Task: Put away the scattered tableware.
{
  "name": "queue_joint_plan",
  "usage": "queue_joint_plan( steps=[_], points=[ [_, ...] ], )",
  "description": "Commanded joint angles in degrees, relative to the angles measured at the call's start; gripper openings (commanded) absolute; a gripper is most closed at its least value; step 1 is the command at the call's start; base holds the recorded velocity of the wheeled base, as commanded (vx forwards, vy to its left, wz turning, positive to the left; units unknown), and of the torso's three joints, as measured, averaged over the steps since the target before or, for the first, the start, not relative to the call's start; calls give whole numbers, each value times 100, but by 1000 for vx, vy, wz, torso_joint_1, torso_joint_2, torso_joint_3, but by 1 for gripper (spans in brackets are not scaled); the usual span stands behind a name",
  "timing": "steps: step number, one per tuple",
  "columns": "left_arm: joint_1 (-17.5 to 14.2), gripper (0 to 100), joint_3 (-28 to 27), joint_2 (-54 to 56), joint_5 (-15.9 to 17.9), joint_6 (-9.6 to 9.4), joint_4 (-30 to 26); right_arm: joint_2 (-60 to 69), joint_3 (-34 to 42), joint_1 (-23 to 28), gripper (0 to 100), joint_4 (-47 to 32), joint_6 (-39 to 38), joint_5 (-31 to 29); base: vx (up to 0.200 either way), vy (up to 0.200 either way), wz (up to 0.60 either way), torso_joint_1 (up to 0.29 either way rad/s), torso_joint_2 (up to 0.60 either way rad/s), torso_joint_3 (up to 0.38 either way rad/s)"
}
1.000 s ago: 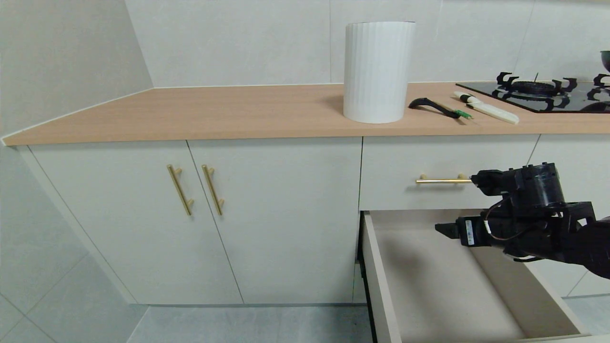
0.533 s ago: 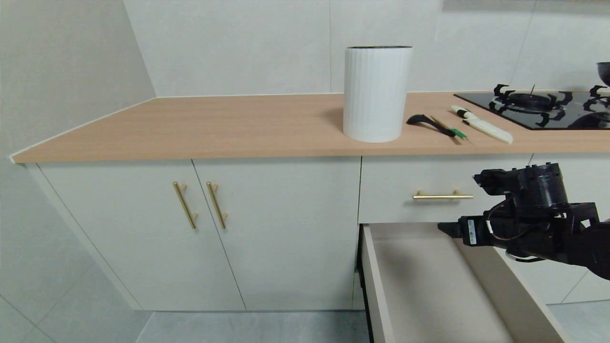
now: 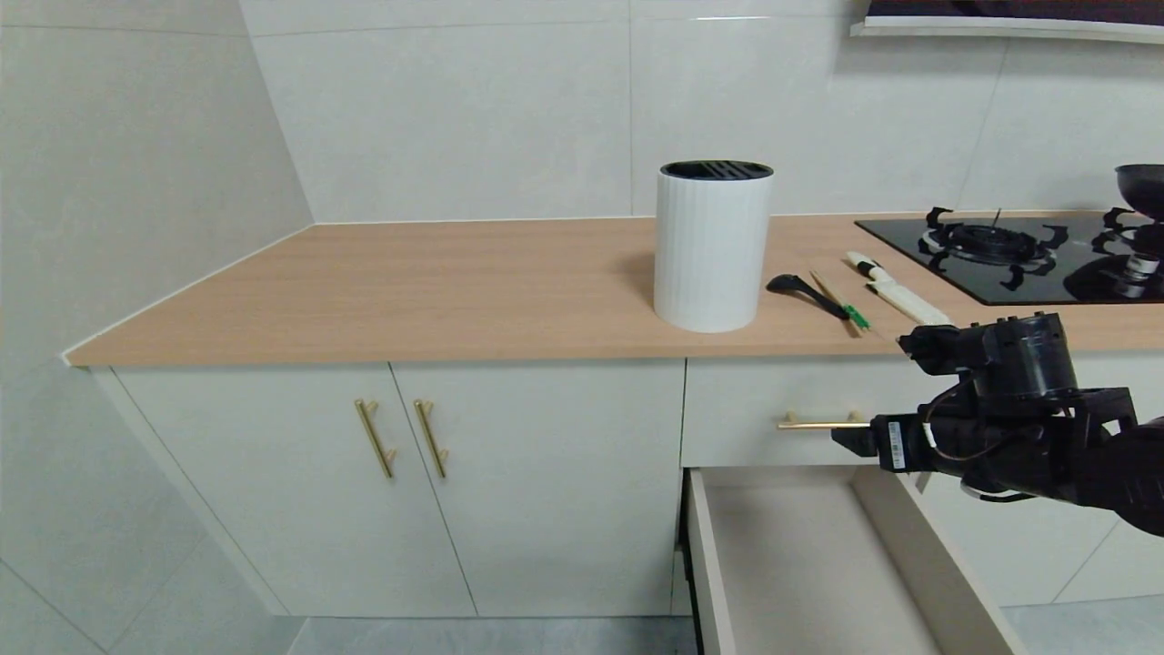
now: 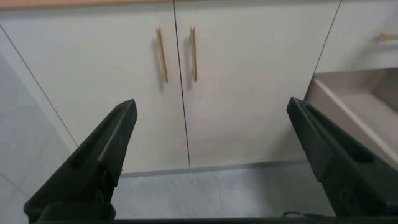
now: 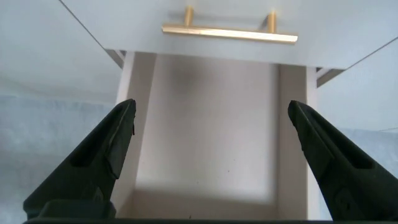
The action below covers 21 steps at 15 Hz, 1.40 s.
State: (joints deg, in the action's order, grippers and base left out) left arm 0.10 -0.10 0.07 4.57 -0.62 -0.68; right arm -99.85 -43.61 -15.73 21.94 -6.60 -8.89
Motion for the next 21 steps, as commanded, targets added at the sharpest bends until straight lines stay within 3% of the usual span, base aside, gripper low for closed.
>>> queue_joint_plan(
  steps=[1, 7, 11, 17, 21],
  points=[
    [-1, 100, 1, -7, 0, 1, -2, 1, 1, -9, 100, 3, 0, 1, 0, 0, 0, 193, -481, -281],
    [-1, 100, 1, -7, 0, 1, -2, -8, 1, -9, 100, 3, 0, 1, 0, 0, 0, 210, -474, -274],
    [-1, 100, 1, -7, 0, 1, -2, -52, -69, -9, 100, 38, 167, 1, 0, 0, 0, 49, -103, -57],
    [-1, 100, 1, -7, 0, 1, -2, -1115, -1915, 166, 100, 179, 308, -25, 0, 0, 0, 0, 0, 0],
    [-1, 100, 1, -7, 0, 1, -2, -1405, -2020, 395, 100, 539, 273, -438, 0, 0, 0, 0, 0, 0]
  ],
)
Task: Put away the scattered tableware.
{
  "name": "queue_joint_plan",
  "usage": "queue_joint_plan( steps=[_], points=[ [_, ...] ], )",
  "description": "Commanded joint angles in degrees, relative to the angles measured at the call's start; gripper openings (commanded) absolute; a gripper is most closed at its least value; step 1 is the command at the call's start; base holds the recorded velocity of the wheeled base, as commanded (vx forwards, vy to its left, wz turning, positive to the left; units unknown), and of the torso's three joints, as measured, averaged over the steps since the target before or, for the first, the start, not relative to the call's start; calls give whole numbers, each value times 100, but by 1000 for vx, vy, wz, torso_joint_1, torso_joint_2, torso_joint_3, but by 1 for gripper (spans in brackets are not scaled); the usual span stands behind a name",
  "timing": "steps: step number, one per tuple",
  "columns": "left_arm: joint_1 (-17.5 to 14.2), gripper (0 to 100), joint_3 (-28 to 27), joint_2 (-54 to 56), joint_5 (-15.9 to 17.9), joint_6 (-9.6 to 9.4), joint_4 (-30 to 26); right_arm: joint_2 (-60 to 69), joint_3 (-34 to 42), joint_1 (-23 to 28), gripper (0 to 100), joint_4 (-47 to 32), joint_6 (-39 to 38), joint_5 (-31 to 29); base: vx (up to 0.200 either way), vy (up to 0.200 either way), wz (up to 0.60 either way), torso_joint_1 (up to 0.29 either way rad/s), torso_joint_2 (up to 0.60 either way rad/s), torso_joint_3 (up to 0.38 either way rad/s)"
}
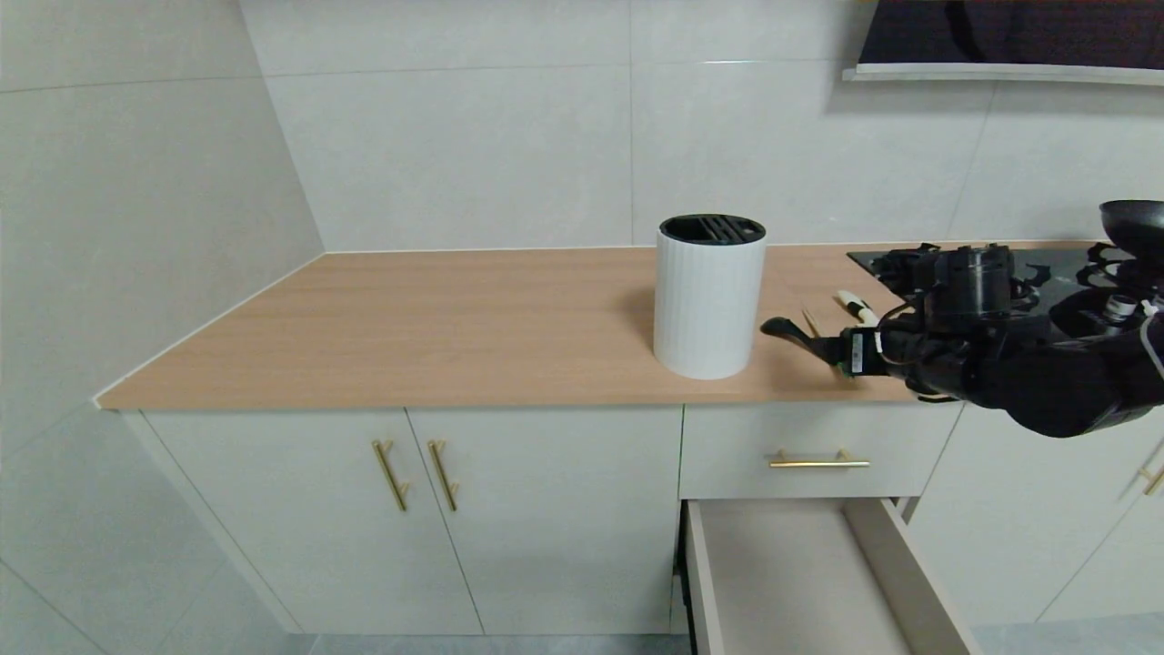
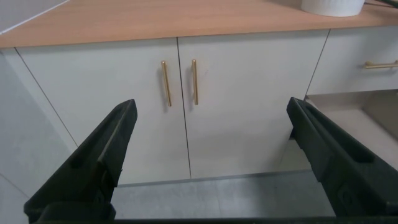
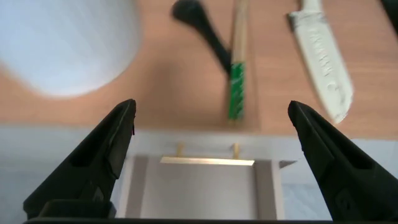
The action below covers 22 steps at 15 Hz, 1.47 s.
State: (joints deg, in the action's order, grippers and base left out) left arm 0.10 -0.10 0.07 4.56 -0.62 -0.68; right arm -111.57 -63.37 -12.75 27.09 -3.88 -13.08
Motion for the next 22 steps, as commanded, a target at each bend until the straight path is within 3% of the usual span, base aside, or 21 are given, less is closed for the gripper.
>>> queue_joint_plan(
  steps=[1, 20, 21, 22],
  points=[
    [-1, 100, 1, -7, 1, 1, -2, -278, -44, 133, 100, 113, 1, -19, 0, 0, 0, 0, 0, 0],
    [-1, 100, 1, -7, 1, 1, -2, -1288, -413, 282, 100, 517, -8, -274, 0, 0, 0, 0, 0, 0],
    [-1, 100, 1, -7, 1, 1, -2, -1288, -413, 282, 0, 517, -17, -274, 0, 0, 0, 0, 0, 0],
    [-1, 100, 1, -7, 1, 1, -2, -1288, -413, 282, 0, 517, -17, -274, 0, 0, 0, 0, 0, 0]
  ],
)
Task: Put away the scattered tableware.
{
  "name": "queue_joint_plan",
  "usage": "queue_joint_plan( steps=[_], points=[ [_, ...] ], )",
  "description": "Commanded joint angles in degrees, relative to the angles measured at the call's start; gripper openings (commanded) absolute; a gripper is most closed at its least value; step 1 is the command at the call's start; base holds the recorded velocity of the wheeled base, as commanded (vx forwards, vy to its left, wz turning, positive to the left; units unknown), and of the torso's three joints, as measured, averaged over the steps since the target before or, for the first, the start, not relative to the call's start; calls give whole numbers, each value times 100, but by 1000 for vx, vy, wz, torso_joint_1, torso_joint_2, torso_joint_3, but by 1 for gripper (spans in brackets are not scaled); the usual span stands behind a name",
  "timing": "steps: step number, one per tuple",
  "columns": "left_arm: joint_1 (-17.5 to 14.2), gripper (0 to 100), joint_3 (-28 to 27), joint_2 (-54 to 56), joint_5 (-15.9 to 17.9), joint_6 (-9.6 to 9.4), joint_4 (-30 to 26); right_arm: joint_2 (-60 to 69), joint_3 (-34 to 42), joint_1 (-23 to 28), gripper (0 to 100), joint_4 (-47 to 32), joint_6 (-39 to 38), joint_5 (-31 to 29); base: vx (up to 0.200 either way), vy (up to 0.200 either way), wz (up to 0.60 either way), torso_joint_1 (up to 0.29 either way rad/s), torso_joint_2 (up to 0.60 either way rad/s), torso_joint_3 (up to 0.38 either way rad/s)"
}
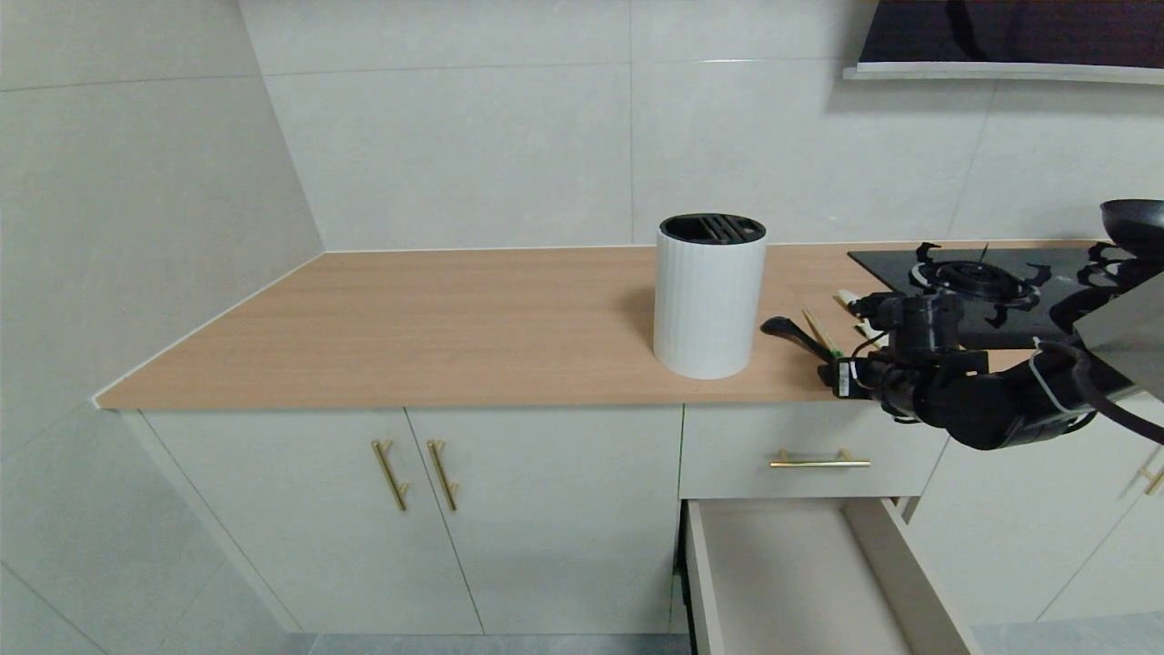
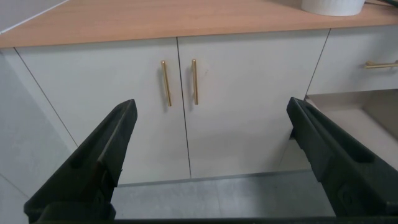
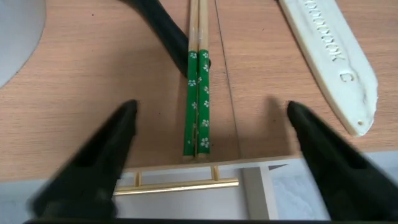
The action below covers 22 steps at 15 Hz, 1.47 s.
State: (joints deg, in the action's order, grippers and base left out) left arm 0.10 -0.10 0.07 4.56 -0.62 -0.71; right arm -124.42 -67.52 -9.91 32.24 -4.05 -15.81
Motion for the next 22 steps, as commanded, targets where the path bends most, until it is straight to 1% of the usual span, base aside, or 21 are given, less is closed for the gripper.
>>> queue_joint_plan(
  steps=[1, 11, 13, 16, 19, 21, 22],
  points=[
    [-1, 100, 1, -7, 1, 1, 0, 5, 11, -2, 0, 1, 0, -1, 0, 0, 0, 0, 0, 0],
    [-1, 100, 1, -7, 1, 1, 0, 225, 38, 7, 0, -8, -52, -1, 0, 0, 0, 0, 0, 0],
    [-1, 100, 1, -7, 1, 1, 0, 664, 161, 16, 0, -96, -246, 8, 0, 0, 0, 0, 0, 0],
    [-1, 100, 1, -7, 1, 1, 0, 1974, 872, -11, 0, -553, -386, 69, 0, 0, 0, 0, 0, 0],
    [-1, 100, 1, -7, 1, 1, 0, 2914, 1461, -81, 0, -869, -501, 289, 0, 0, 0, 0, 0, 0],
    [-1, 100, 1, -7, 1, 1, 0, 3433, 1707, -90, 0, -1449, -501, 359, 0, 0, 0, 0, 0, 0],
    [-1, 100, 1, -7, 1, 1, 0, 3697, 1822, -90, 0, -1818, -483, 518, 0, 0, 0, 0, 0, 0]
  ],
)
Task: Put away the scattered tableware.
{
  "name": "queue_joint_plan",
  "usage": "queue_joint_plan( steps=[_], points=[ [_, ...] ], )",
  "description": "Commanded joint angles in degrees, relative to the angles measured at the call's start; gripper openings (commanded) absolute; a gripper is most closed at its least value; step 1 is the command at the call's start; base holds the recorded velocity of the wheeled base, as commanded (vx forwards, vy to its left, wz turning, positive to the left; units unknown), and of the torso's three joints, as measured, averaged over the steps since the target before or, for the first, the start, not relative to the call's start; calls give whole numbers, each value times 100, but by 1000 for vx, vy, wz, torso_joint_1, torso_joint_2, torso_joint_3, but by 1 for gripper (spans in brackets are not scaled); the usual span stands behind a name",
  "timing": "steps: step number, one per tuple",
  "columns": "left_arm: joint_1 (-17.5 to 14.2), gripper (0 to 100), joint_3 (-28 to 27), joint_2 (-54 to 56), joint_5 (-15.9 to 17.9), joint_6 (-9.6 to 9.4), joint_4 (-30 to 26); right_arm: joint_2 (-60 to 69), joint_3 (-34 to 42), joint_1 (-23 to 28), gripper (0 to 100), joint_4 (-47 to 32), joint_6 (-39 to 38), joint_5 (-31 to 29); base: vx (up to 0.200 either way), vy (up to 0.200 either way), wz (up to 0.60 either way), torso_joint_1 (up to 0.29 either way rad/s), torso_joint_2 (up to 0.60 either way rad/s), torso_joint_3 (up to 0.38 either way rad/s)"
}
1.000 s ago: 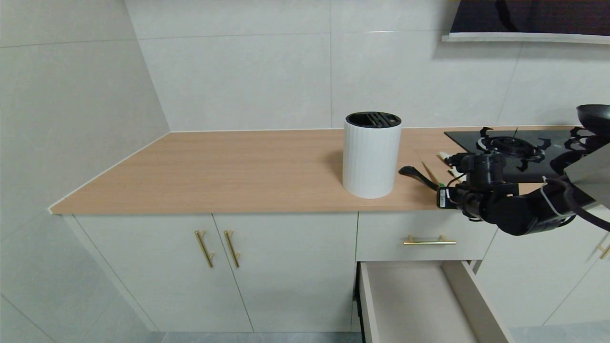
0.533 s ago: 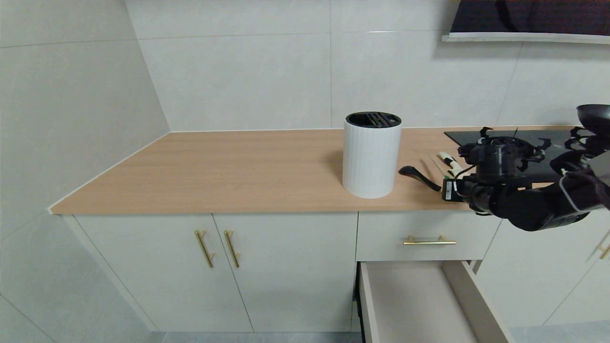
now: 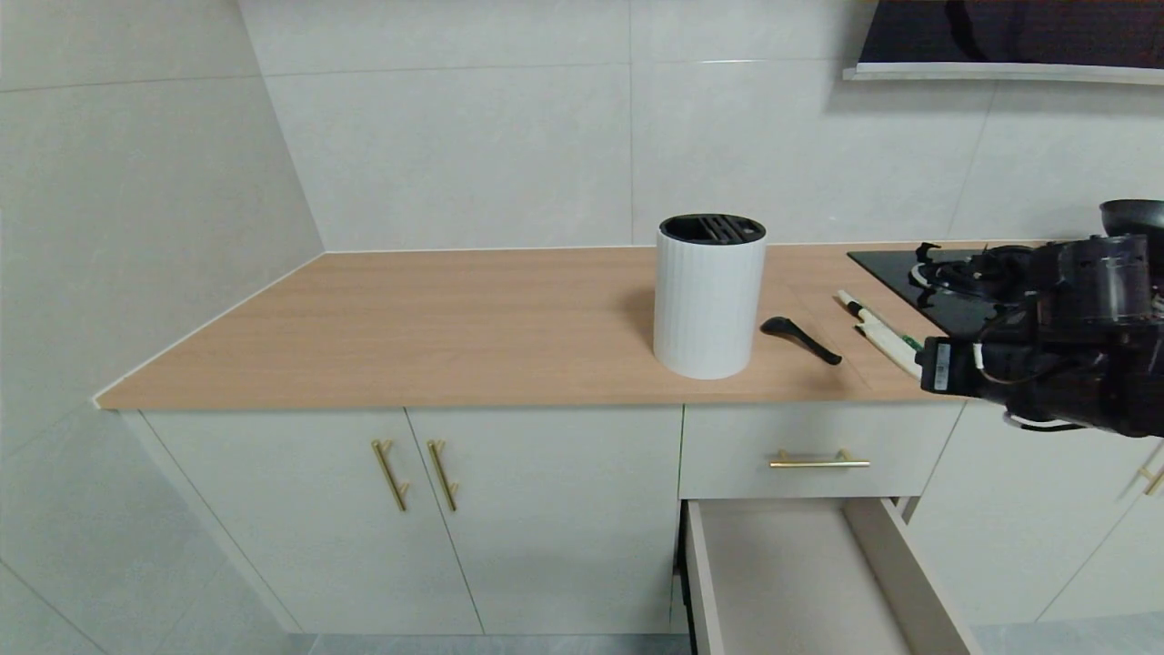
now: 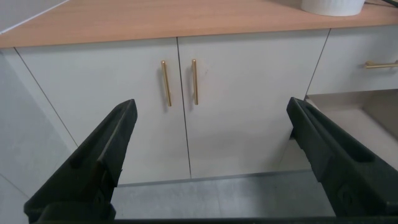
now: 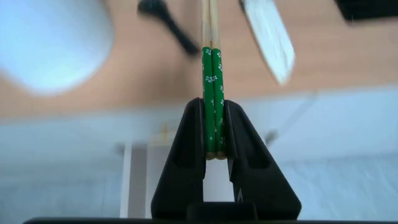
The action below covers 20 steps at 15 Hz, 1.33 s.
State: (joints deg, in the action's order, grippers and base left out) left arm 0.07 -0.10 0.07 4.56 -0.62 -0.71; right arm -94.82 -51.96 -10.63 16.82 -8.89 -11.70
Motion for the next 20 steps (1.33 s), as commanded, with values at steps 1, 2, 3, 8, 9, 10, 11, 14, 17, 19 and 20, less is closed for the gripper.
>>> queue_joint_plan(
  steps=[1, 2, 3, 8, 9, 10, 11, 14, 17, 19, 20],
  points=[
    [1, 100, 1, -7, 1, 1, 0, 1036, 326, -18, 0, -689, 27, 379, 0, 0, 0, 0, 0, 0],
    [1, 100, 1, -7, 1, 1, 0, 1308, 335, -18, 0, -1049, 19, 740, 0, 0, 0, 0, 0, 0],
    [1, 100, 1, -7, 1, 1, 0, 1493, 353, -18, 0, -1366, 27, 1179, 0, 0, 0, 0, 0, 0],
    [1, 100, 1, -7, 1, 1, 0, 1747, 546, -18, 0, -2095, 309, 1662, 0, 0, 0, 0, 0, 0],
    [1, 100, 1, -7, 1, 1, 0, 1783, 564, -44, 0, -2095, 370, 1733, 0, 0, 0, 0, 0, 0],
    [1, 100, 1, -7, 1, 1, 0, 1791, 573, -80, 0, -2104, 370, 1742, 0, 0, 0, 0, 0, 0],
    [1, 100, 1, -7, 1, 1, 0, 1809, 660, -290, 0, -2087, 370, 1750, 0, 0, 0, 0, 0, 0],
    [1, 100, 1, -7, 1, 1, 0, 1791, 792, -624, 0, -2060, 379, 1750, 0, 0, 0, 0, 0, 0],
    [1, 100, 1, -7, 1, 1, 0, 1765, 880, -827, 0, -2060, 388, 1750, 0, 0, 0, 0, 0, 0],
    [1, 100, 1, -7, 1, 1, 0, 1756, 933, -906, 0, -2060, 397, 1750, 0, 0, 0, 0, 0, 0],
    [1, 100, 1, -7, 1, 1, 0, 1721, 959, -958, 0, -2060, 397, 1750, 0, 0, 0, 0, 0, 0]
  ],
)
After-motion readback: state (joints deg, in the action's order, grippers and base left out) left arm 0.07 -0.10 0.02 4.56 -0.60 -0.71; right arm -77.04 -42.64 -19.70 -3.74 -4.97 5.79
